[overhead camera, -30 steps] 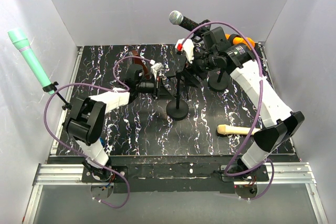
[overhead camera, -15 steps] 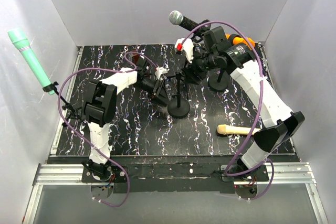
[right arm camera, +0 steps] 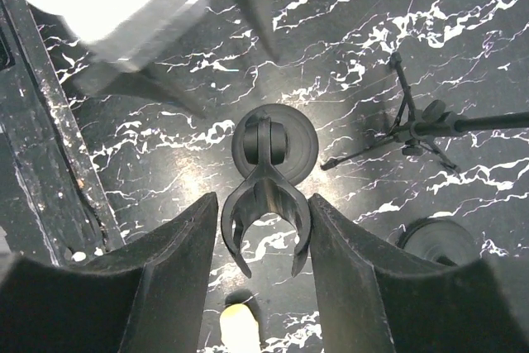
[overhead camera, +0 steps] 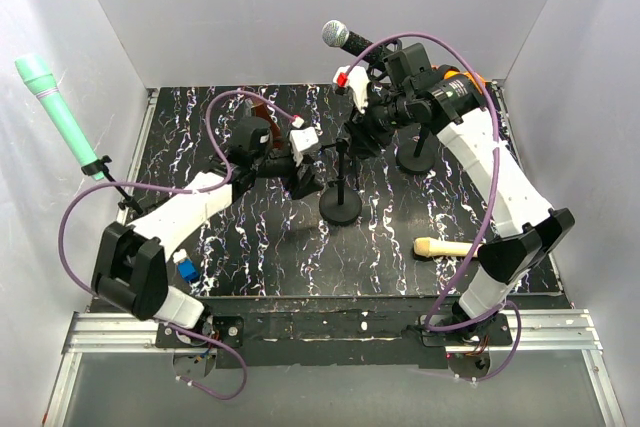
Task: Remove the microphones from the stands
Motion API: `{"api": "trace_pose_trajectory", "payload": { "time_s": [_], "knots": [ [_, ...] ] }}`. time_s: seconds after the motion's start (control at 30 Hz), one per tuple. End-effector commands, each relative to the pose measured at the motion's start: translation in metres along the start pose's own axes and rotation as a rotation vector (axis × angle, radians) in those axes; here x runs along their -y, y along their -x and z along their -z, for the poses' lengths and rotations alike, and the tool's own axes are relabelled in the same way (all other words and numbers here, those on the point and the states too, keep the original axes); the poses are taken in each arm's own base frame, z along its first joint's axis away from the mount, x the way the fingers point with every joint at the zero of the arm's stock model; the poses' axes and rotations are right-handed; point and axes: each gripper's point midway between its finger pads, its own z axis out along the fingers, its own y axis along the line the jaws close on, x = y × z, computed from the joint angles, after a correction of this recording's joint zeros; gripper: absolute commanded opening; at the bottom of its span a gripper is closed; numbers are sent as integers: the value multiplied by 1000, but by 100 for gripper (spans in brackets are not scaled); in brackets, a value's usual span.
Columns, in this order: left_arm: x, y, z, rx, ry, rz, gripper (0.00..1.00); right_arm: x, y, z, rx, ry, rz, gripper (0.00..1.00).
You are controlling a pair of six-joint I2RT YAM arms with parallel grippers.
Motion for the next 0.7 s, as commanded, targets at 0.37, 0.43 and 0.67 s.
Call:
{"api": "trace_pose_trajectory", "payload": {
  "time_s": [0.37,0.43,0.67],
  "knots": [
    [-33,-5,-47,-14,35,325,60,-5,11,7,44,6,10,55],
    [-24,-2,-48,-2,-28,400,54,-4,11,6,45,6,9,55],
    [-8,-2,-53,-1,-148,505,46,-5,9,6,41,10,8,55]
  ]
}}
